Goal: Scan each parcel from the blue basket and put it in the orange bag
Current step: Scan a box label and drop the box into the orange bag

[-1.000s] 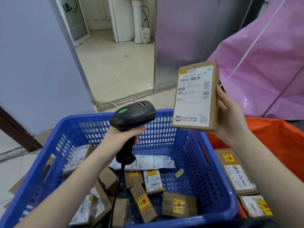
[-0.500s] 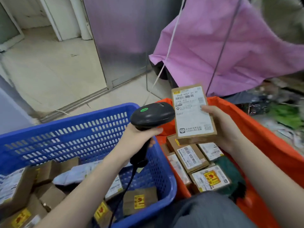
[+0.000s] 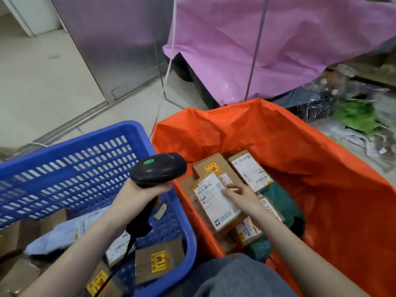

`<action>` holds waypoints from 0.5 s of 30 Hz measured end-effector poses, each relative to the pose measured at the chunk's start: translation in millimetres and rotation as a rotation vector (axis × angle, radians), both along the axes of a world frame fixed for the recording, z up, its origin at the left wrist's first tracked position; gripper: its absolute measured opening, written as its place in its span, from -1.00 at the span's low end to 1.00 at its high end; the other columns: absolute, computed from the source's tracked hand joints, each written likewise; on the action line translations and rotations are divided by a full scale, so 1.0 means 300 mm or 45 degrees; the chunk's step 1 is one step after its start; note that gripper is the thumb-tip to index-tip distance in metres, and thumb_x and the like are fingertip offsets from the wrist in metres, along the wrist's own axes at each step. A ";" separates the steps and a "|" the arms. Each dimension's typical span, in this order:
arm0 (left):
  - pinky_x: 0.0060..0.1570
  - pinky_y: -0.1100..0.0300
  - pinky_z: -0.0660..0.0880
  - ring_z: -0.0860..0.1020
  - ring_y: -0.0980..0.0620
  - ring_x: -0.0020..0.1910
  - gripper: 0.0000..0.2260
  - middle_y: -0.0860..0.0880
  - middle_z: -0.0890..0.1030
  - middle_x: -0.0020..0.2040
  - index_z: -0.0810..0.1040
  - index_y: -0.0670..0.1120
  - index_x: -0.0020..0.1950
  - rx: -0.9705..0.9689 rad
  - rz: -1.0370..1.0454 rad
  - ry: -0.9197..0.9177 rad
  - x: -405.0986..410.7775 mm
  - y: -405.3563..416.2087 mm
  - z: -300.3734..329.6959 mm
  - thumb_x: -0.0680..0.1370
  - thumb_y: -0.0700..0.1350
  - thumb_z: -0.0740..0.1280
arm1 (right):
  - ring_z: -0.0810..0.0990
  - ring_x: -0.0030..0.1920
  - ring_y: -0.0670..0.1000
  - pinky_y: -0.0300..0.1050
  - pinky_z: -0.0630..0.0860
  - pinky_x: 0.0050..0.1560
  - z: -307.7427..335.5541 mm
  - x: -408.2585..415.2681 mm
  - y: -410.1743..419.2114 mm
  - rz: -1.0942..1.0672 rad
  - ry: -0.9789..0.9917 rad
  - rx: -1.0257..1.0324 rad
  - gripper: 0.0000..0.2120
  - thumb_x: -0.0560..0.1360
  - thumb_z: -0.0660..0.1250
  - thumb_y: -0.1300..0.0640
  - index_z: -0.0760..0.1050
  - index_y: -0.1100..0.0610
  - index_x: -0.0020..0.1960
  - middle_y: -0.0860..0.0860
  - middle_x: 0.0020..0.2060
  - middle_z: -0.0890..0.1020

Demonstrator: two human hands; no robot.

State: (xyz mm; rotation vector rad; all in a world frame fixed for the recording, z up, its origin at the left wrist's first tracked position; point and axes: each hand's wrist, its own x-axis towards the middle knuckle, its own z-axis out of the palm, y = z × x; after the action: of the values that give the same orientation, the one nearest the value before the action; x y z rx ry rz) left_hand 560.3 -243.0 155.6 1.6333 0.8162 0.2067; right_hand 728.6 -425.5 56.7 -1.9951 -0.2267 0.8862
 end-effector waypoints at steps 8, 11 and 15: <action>-0.29 0.07 0.37 0.42 -0.06 -0.42 -0.85 -0.18 0.47 -0.45 0.57 -0.32 -0.13 0.020 0.019 0.048 0.008 0.031 -0.057 0.44 -0.24 0.44 | 0.56 -0.07 -0.07 -0.20 0.49 -0.15 -0.076 -0.037 0.101 0.241 -0.078 -0.150 -0.71 0.57 0.26 -0.04 0.51 0.11 0.19 -0.03 0.02 0.60; -0.32 0.11 0.37 0.42 -0.05 -0.43 -0.89 -0.18 0.47 -0.44 0.59 -0.26 -0.15 0.017 0.014 0.066 0.005 0.038 -0.058 0.45 -0.23 0.44 | 0.55 -0.09 -0.07 -0.19 0.47 -0.13 -0.064 -0.033 0.118 0.359 -0.075 -0.206 -0.72 0.58 0.23 -0.03 0.56 0.12 0.13 -0.02 -0.01 0.62; -0.39 0.19 0.39 0.43 0.01 -0.46 -0.87 -0.13 0.49 -0.45 0.58 -0.25 -0.16 0.040 0.026 0.073 -0.009 0.052 -0.033 0.45 -0.19 0.45 | 0.50 0.25 0.04 -0.07 0.41 0.22 -0.015 -0.014 0.134 0.405 -0.167 -0.217 -0.59 0.59 0.21 -0.02 0.44 0.17 0.35 0.06 0.30 0.51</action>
State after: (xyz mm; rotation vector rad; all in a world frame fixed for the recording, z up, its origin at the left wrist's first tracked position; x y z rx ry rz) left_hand 557.6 -227.4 145.7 1.6672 0.8775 0.1888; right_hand 724.6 -385.4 52.1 -2.2165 -0.5723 1.0001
